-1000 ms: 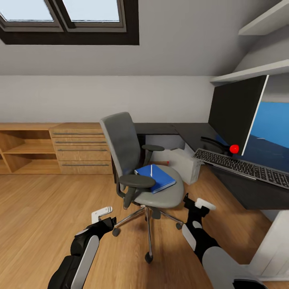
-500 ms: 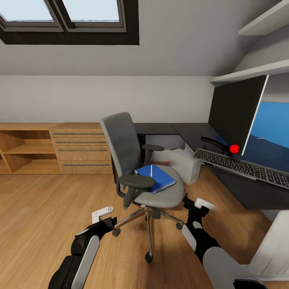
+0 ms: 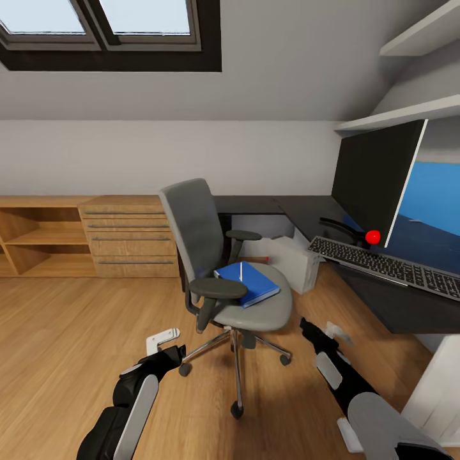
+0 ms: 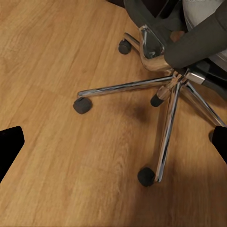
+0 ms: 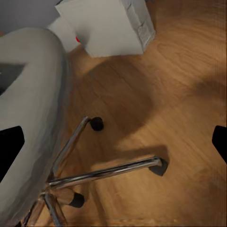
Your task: In the bedroom, organize the workspace by keeping the computer under the desk, ensuring the monitor is on the desk, placing the keyboard on the desk next to the monitor, placing the mouse on the desk next to the keyboard, moving the folder from the swivel chair onto the desk next to the mouse, stacking the notebook on top of the folder with the pen on top of the notebook, and positioning the swivel chair next to the desk.
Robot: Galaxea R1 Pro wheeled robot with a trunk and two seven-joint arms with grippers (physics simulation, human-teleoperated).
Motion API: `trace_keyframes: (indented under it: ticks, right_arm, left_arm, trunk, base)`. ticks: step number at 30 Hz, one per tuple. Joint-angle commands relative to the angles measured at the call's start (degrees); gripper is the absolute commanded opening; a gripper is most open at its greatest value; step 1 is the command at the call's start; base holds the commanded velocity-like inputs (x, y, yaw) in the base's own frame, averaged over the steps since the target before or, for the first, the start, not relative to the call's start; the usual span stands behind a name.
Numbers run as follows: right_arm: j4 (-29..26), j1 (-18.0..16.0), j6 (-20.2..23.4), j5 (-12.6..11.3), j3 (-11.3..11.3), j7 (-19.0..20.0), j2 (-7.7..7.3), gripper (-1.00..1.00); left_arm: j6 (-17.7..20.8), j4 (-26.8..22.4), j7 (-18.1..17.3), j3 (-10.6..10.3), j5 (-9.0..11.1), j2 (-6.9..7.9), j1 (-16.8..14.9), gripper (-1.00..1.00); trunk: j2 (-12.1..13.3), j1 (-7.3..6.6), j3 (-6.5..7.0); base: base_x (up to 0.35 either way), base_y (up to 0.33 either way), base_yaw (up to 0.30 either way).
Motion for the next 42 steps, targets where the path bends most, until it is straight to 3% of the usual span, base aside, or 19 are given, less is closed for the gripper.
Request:
trace_keyframes:
  ticks: [1,2,6,16,20,24,28,37,42]
  right_arm:
    - [-0.03,-0.03,0.95,-2.33,0.15,0.35,-0.41,1.00]
    - [-0.15,-0.03,5.14,-8.71,0.16,2.38,-1.81,1.00]
    - [-0.25,0.03,7.03,-12.06,0.15,4.77,-2.56,1.00]
    - [-0.39,-0.03,7.39,-13.31,-0.24,4.54,-2.53,1.00]
    - [-0.32,-0.03,7.34,-17.15,-2.32,4.56,-2.42,1.00]
    - [-0.31,-0.03,7.33,-19.83,-2.97,4.56,-2.46,1.00]
    - [-0.28,-0.03,7.33,-22.85,-3.26,4.55,-2.54,1.00]
    - [-0.11,-0.03,7.45,-23.60,-3.34,4.35,-2.44,1.00]
    - [0.02,-0.03,7.63,-25.08,-3.37,3.68,-2.54,1.00]
  left_arm:
    - [0.10,-0.06,0.56,-0.06,0.60,0.00,-0.04,1.00]
    - [0.10,-0.06,0.56,-0.08,0.60,0.00,-0.04,1.00]
    - [0.10,-0.06,0.57,-0.06,0.60,0.01,-0.04,1.00]
    - [0.09,-0.06,0.54,0.25,0.60,0.11,-0.04,1.00]
    - [0.13,-0.04,0.52,4.66,0.77,0.45,-0.04,1.00]
    - [0.30,-0.09,0.51,6.02,0.88,0.54,-0.04,1.00]
    - [0.51,-0.14,0.49,6.67,2.90,0.59,-0.04,1.00]
    - [0.71,-1.60,0.48,7.27,8.14,2.05,-0.04,1.00]
    - [0.72,-1.71,0.48,7.32,8.76,2.38,-0.04,1.00]
  trunk:
    - [-0.03,-0.01,-0.06]
    - [-0.03,-0.01,-0.06]
    - [-0.03,-0.01,-0.06]
    - [-0.03,-0.01,-0.06]
    - [-0.03,-0.01,-0.06]
    - [-0.03,-0.01,-0.06]
    - [-0.03,-0.01,-0.06]
    - [-0.03,-0.01,-0.06]
    - [-0.03,-0.01,-0.06]
  base:
    - [0.000,0.000,0.000]
    - [0.000,0.000,0.000]
    - [0.000,0.000,0.000]
    - [0.167,0.044,0.000]
    - [0.140,0.027,0.000]
    - [0.032,0.006,0.000]
    - [0.006,0.001,0.000]
    - [0.131,0.000,0.000]
    - [0.289,0.000,0.000]
